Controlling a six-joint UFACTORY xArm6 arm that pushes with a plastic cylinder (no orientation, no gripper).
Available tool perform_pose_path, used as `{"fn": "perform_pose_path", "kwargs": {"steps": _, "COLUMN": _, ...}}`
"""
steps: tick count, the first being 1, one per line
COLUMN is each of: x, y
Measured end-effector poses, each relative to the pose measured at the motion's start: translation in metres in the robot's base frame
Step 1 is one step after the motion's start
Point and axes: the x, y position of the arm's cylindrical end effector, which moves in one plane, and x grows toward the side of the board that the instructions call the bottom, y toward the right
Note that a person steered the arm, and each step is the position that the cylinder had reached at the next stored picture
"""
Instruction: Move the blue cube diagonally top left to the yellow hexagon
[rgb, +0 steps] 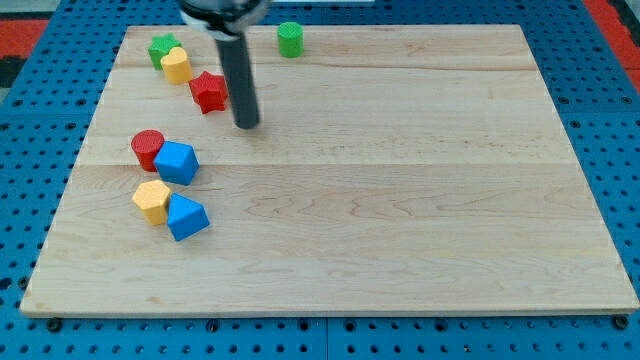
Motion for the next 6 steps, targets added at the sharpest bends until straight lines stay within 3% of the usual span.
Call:
{"fn": "perform_pose_path", "kwargs": {"steps": 1, "x": 0.07, "y": 0.031}}
{"fn": "perform_pose_path", "kwargs": {"steps": 2, "x": 0.076, "y": -0.041}}
{"fn": "perform_pose_path", "kwargs": {"steps": 3, "x": 0.061, "y": -0.094}}
{"fn": "perform_pose_path", "kwargs": {"steps": 5, "x": 0.045, "y": -0.113}}
{"fn": "perform_pose_path", "kwargs": {"steps": 6, "x": 0.021, "y": -0.042}}
